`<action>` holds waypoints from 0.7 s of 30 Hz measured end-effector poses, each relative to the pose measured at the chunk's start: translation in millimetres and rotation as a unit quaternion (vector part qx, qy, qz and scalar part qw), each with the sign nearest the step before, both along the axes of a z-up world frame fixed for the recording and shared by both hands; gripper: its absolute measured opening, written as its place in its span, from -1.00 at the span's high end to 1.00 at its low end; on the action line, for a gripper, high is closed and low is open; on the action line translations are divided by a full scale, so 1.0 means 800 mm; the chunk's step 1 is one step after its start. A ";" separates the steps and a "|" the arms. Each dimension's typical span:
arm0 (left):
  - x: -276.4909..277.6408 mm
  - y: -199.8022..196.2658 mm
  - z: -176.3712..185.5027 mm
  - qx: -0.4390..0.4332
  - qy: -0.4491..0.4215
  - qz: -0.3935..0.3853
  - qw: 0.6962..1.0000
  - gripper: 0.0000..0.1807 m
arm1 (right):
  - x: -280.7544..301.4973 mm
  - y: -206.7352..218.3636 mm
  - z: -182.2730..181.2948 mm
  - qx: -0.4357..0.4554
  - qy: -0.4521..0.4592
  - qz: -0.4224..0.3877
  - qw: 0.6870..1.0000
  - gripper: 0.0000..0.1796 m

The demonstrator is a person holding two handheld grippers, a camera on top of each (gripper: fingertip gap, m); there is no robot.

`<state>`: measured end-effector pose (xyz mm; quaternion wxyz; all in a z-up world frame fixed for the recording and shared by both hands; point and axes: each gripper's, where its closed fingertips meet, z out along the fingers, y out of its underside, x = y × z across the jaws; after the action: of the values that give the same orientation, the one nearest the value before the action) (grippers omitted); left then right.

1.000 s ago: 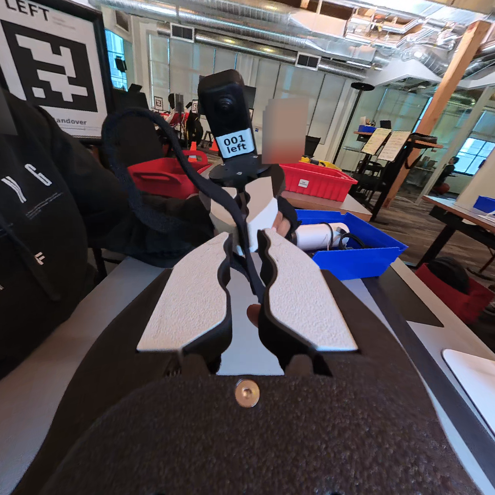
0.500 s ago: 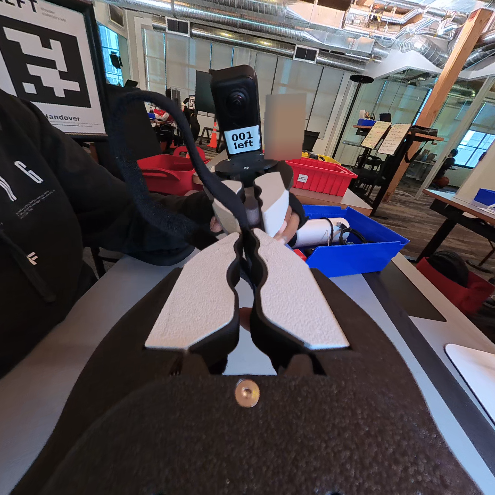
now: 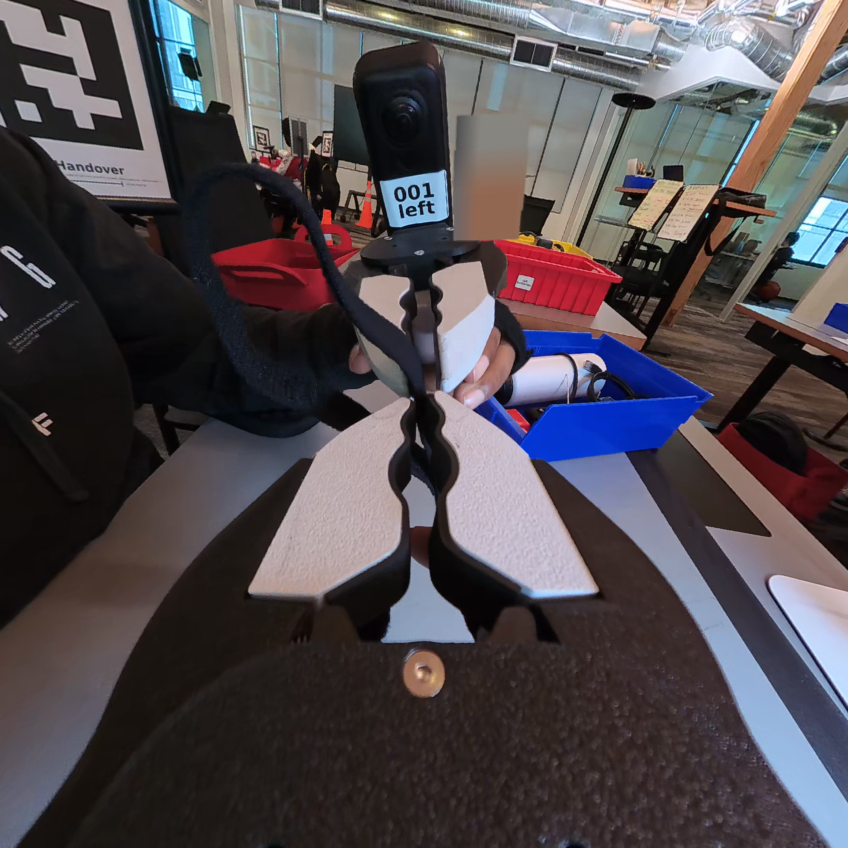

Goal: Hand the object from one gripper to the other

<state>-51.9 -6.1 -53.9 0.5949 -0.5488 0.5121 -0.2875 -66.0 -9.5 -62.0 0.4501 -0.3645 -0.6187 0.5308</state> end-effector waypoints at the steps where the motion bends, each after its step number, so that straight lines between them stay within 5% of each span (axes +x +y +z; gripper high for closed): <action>1: 0.000 0.000 0.000 0.000 0.000 0.000 1.000 0.92 | 0.000 0.001 0.000 0.000 0.000 -0.002 1.000 0.98; 21: 0.000 0.009 -0.013 -0.023 0.006 0.001 1.000 0.97 | 0.014 0.006 0.019 0.004 0.019 -0.012 1.000 0.86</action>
<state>-52.0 0.9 -64.6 0.5793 -0.5647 0.5085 -0.2948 -54.5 -5.1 -46.9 0.4697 -0.3599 -0.6079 0.5294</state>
